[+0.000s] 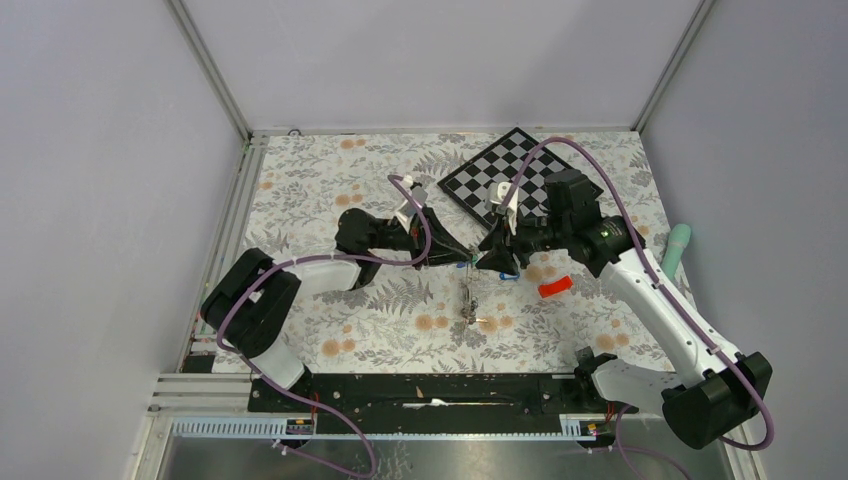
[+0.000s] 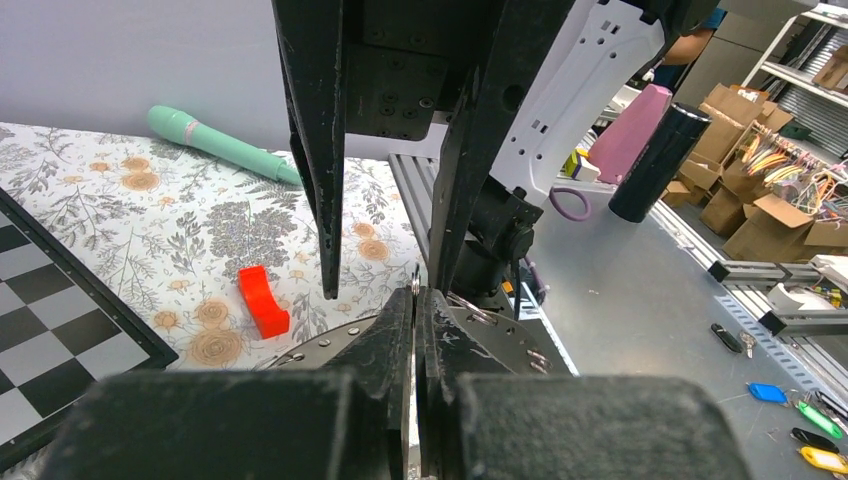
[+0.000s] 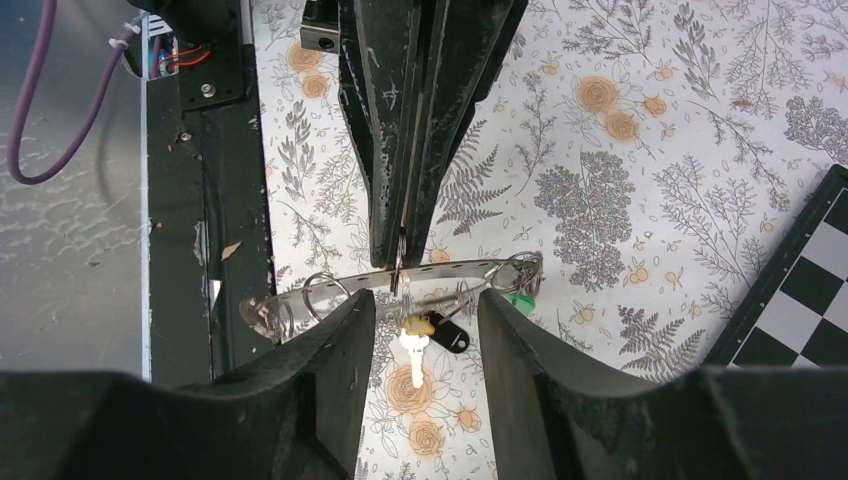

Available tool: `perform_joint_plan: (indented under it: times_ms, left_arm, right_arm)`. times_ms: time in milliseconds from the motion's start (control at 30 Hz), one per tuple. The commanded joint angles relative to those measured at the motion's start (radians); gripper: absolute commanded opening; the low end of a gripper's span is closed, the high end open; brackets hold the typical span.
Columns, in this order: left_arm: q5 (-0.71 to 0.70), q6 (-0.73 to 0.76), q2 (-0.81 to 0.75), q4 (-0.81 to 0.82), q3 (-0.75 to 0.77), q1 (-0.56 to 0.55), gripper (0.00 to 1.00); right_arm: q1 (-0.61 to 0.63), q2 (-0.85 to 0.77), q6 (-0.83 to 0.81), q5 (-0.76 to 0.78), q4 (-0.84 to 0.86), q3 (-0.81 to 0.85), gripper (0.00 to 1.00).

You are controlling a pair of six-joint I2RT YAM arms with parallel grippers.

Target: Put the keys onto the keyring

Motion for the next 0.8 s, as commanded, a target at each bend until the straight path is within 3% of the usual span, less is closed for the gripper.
perform_joint_plan:
  times_ms: [0, 200, 433, 633, 767]
  left_arm:
    - [-0.051, -0.029, -0.01, 0.119, -0.004, -0.006, 0.0]
    - [-0.064, -0.028, -0.009, 0.113, -0.005, -0.006, 0.0]
    - [-0.06, -0.01, -0.007, 0.096, -0.009, -0.009, 0.0]
    - [-0.052, 0.007, -0.004, 0.078, -0.01, -0.014, 0.0]
    - [-0.05, 0.011, -0.006, 0.077, -0.011, -0.014, 0.0]
  right_arm:
    - [-0.005, -0.008, 0.008, -0.058, 0.022, 0.02, 0.49]
    - [-0.005, 0.003, 0.013, -0.07, 0.032, 0.019, 0.45]
    - [-0.005, 0.016, 0.03, -0.064, 0.043, 0.029, 0.2]
    - [-0.005, 0.019, 0.037, -0.057, 0.05, 0.032, 0.2]
    - [-0.004, 0.016, 0.034, -0.051, 0.05, 0.028, 0.28]
